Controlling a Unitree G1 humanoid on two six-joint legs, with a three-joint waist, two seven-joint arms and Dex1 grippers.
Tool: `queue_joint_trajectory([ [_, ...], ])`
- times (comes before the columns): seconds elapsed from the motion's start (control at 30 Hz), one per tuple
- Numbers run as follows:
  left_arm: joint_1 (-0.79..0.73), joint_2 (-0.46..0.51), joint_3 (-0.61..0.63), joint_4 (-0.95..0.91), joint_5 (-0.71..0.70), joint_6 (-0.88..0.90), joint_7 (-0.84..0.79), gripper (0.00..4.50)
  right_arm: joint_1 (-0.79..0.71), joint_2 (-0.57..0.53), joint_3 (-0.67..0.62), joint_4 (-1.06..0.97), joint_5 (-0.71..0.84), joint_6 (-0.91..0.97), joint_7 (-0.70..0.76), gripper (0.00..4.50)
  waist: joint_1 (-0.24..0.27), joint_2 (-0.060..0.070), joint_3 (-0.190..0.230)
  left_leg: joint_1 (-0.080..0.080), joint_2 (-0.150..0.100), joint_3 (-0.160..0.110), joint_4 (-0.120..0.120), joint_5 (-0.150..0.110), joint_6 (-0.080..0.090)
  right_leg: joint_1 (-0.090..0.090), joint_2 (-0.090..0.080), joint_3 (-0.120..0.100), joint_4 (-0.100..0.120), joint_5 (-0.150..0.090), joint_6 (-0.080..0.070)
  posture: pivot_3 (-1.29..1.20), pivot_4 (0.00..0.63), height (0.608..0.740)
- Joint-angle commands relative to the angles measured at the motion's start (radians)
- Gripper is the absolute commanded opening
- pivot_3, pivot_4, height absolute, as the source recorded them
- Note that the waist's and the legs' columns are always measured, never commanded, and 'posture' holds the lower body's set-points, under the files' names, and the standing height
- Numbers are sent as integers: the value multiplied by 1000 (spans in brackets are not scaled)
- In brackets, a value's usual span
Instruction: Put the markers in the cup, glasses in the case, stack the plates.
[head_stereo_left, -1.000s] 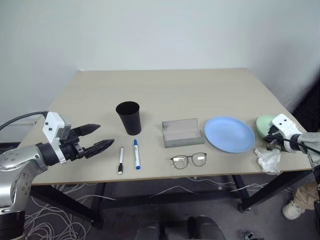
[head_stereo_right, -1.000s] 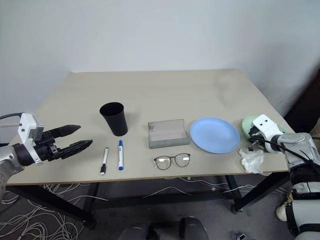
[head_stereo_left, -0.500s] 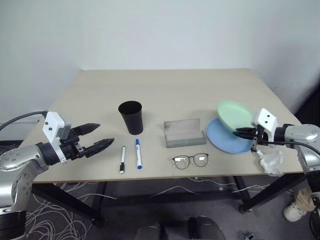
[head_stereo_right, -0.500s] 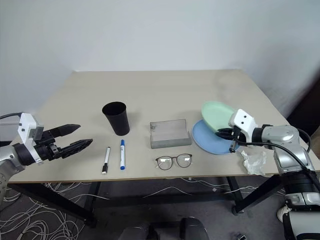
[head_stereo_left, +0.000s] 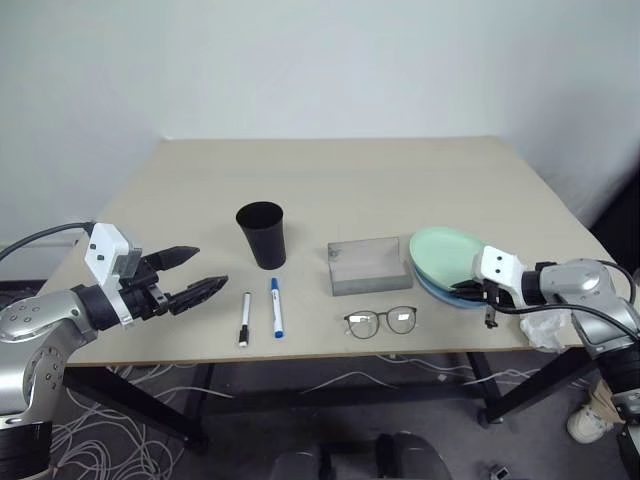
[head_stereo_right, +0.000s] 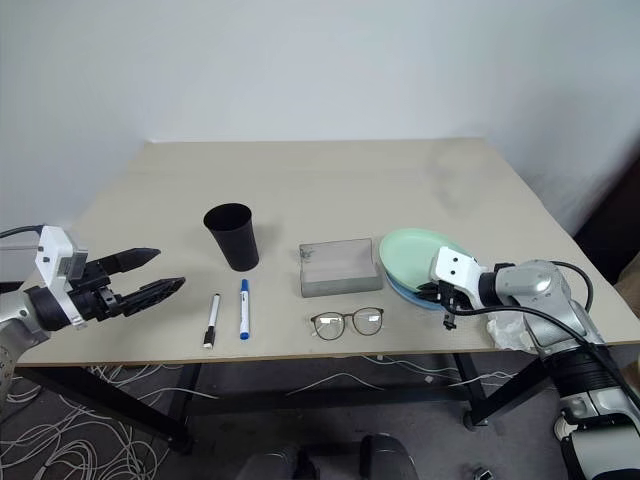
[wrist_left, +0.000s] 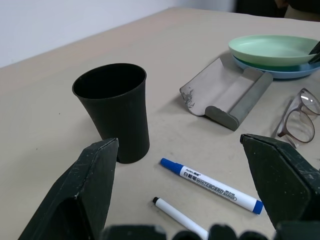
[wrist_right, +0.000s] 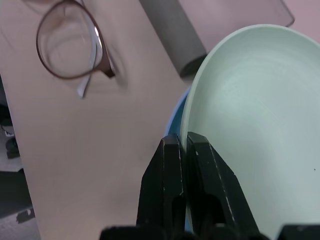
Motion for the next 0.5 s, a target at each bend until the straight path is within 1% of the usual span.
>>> queue_joint_trajectory([
  [0.03, -2, 2, 26, -25, -6, -12, 8, 4155, -13, -23, -17, 1, -8, -30, 9, 44, 0, 0, 0, 0, 0, 0, 0, 0, 0, 0, 0, 0, 0, 0, 0, 0, 0, 740],
  [0.23, 0, -1, 22, -24, -7, -14, 13, 4155, -14, -44, -32, 13, -6, -36, 26, 44, 0, 0, 0, 0, 0, 0, 0, 0, 0, 0, 0, 0, 0, 0, 0, 0, 0, 740],
  [0.5, -7, -3, 16, -21, -6, -14, 15, 4155, -4, -44, -31, -14, 8, -21, 46, 44, 0, 0, 0, 0, 0, 0, 0, 0, 0, 0, 0, 0, 0, 0, 0, 0, 0, 740],
])
